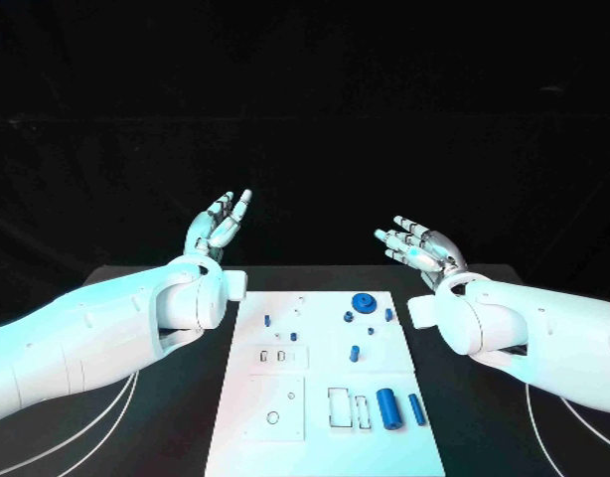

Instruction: Assemble the parts on the task board

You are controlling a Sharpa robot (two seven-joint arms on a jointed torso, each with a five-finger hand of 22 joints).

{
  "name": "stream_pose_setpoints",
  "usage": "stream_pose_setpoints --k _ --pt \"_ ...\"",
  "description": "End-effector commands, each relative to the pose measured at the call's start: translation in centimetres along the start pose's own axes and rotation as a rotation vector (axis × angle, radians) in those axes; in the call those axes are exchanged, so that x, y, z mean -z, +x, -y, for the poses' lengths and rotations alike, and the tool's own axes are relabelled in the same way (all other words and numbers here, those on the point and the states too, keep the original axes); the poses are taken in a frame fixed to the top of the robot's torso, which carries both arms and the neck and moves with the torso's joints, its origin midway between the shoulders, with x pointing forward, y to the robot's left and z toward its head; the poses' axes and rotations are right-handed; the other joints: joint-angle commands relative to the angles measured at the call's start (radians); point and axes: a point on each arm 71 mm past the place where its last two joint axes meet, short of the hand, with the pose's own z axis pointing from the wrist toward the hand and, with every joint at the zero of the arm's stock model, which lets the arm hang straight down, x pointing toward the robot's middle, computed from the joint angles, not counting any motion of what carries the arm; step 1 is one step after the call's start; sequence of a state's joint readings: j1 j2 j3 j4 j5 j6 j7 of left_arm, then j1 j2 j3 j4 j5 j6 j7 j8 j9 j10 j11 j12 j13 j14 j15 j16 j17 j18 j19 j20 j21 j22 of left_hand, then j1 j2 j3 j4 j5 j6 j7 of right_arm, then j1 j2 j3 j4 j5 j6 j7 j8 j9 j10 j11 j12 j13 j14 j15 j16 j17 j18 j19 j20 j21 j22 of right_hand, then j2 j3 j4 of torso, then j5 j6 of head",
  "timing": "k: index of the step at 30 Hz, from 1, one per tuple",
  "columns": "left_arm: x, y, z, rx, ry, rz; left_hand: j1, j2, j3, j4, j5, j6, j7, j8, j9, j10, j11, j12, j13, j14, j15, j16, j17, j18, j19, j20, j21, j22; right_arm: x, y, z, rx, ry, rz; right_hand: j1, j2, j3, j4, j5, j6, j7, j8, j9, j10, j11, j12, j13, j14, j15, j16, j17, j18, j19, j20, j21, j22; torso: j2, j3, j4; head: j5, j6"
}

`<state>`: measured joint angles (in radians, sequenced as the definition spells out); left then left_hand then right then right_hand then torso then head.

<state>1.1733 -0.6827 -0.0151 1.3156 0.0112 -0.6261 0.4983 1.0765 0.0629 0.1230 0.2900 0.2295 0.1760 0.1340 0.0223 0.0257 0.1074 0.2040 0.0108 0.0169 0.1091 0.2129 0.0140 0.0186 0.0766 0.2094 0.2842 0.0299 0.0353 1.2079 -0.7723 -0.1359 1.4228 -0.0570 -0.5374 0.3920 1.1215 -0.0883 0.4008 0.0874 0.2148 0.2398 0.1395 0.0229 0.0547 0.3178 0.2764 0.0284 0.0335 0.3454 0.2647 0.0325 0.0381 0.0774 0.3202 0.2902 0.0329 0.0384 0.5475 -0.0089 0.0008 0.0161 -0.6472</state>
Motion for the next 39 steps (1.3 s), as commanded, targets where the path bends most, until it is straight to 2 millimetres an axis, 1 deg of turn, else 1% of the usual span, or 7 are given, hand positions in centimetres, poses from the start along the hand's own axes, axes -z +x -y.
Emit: stream_pose_setpoints --k 1,11,14,18,26,31,39 --pt "-0.1 0.5 0.2 0.031 0.012 -0.063 0.008 0.001 0.001 0.003 0.003 0.004 0.114 0.003 0.001 0.0 0.004 0.006 0.001 0.0 0.004 0.004 0.001 0.009 0.0 0.005 0.006 0.001 -0.3 0.8 0.0 0.014 0.03 -0.169 0.019 -0.001 0.008 0.002 0.006 0.009 0.163 0.007 0.002 0.013 0.002 0.006 0.002 0.013 0.0 0.004 0.002 0.015 0.012 0.002 0.006 0.001 0.0 -0.0002 0.0 0.0 0.0" --pt "1.0 -0.6 0.6 0.047 0.004 -0.089 0.028 -0.008 0.005 0.002 0.002 0.021 0.125 0.007 0.004 0.017 0.016 0.01 0.004 0.012 0.009 0.007 0.004 0.02 0.001 0.007 0.01 0.003 -0.5 -0.9 -0.9 0.248 -0.077 -0.195 0.111 -0.012 0.024 -0.066 -0.006 0.138 0.161 0.038 0.026 0.178 -0.01 0.025 0.014 0.169 -0.017 0.034 0.024 0.034 0.097 0.0 0.035 0.016 0.013 -0.0025 0.0 -0.01 -0.018" --pt "1.3 -0.8 0.8 0.046 0.01 -0.101 0.102 -0.039 0.025 -0.006 0.002 0.067 0.14 0.018 0.012 0.067 0.031 0.015 0.008 0.057 0.023 0.016 0.012 0.03 0.014 0.009 0.02 0.007 -0.6 -1.2 -1.3 0.341 -0.116 -0.207 0.184 -0.031 0.049 -0.131 -0.019 0.38 0.147 0.107 0.074 0.494 -0.037 0.069 0.033 0.448 -0.053 0.095 0.061 0.069 0.262 -0.001 0.087 0.036 0.021 -0.0016 0.0044 -0.015 -0.022" --pt "1.8 -1.3 1.2 0.046 0.02 -0.112 0.218 -0.096 0.047 -0.011 -0.002 0.196 0.154 0.051 0.034 0.208 0.053 0.032 0.021 0.214 0.047 0.056 0.038 0.017 0.12 0.01 0.067 0.028 -0.7 -1.5 -2.2 0.494 -0.175 -0.231 0.204 -0.052 0.062 -0.159 -0.027 0.577 0.12 0.161 0.108 0.606 -0.064 0.074 0.032 0.547 -0.081 0.118 0.071 0.097 0.415 -0.002 0.128 0.048 0.033 -0.0011 0.0085 -0.021 -0.019" --pt "2.9 -1.9 1.8 0.045 0.031 -0.133 0.351 -0.146 0.066 -0.022 -0.006 0.43 0.147 0.121 0.077 0.527 0.05 0.059 0.039 0.524 0.015 0.138 0.086 0.055 0.43 0.006 0.192 0.075 -0.7 -1.7 -3.4 0.727 -0.242 -0.266 0.208 -0.08 0.084 -0.176 -0.032 0.653 0.096 0.174 0.109 0.695 -0.089 0.051 0.031 0.639 -0.108 0.131 0.077 0.108 0.505 -0.016 0.157 0.046 0.06 -0.0034 0.0203 -0.037 -0.016" --pt "3.8 -2.1 2.3 0.047 0.037 -0.163 0.397 -0.162 0.08 -0.033 -0.007 0.553 0.136 0.158 0.1 0.722 0.029 0.073 0.049 0.657 -0.009 0.174 0.109 0.082 0.492 0.005 0.223 0.078 -0.7 -1.6 -3.6 0.889 -0.242 -0.295 0.2 -0.096 0.098 -0.171 -0.035 0.689 0.081 0.182 0.112 0.753 -0.108 0.049 0.033 0.716 -0.133 0.16 0.091 0.109 0.565 -0.039 0.186 0.053 0.078 -0.0055 0.0273 -0.045 -0.015" --pt "5.1 -1.8 3.1 0.055 0.04 -0.212 0.424 -0.179 0.093 -0.045 -0.008 0.618 0.126 0.174 0.111 0.766 0.016 0.064 0.048 0.711 -0.025 0.192 0.121 0.101 0.547 0.003 0.251 0.083 -0.8 -0.8 -3.4 1.152 -0.245 -0.336 0.203 -0.128 0.087 -0.166 -0.041 0.741 0.048 0.198 0.122 0.84 -0.156 0.041 0.036 0.968 -0.214 0.291 0.189 0.109 0.767 -0.128 0.328 0.119 0.107 -0.0111 0.0425 -0.061 -0.008"
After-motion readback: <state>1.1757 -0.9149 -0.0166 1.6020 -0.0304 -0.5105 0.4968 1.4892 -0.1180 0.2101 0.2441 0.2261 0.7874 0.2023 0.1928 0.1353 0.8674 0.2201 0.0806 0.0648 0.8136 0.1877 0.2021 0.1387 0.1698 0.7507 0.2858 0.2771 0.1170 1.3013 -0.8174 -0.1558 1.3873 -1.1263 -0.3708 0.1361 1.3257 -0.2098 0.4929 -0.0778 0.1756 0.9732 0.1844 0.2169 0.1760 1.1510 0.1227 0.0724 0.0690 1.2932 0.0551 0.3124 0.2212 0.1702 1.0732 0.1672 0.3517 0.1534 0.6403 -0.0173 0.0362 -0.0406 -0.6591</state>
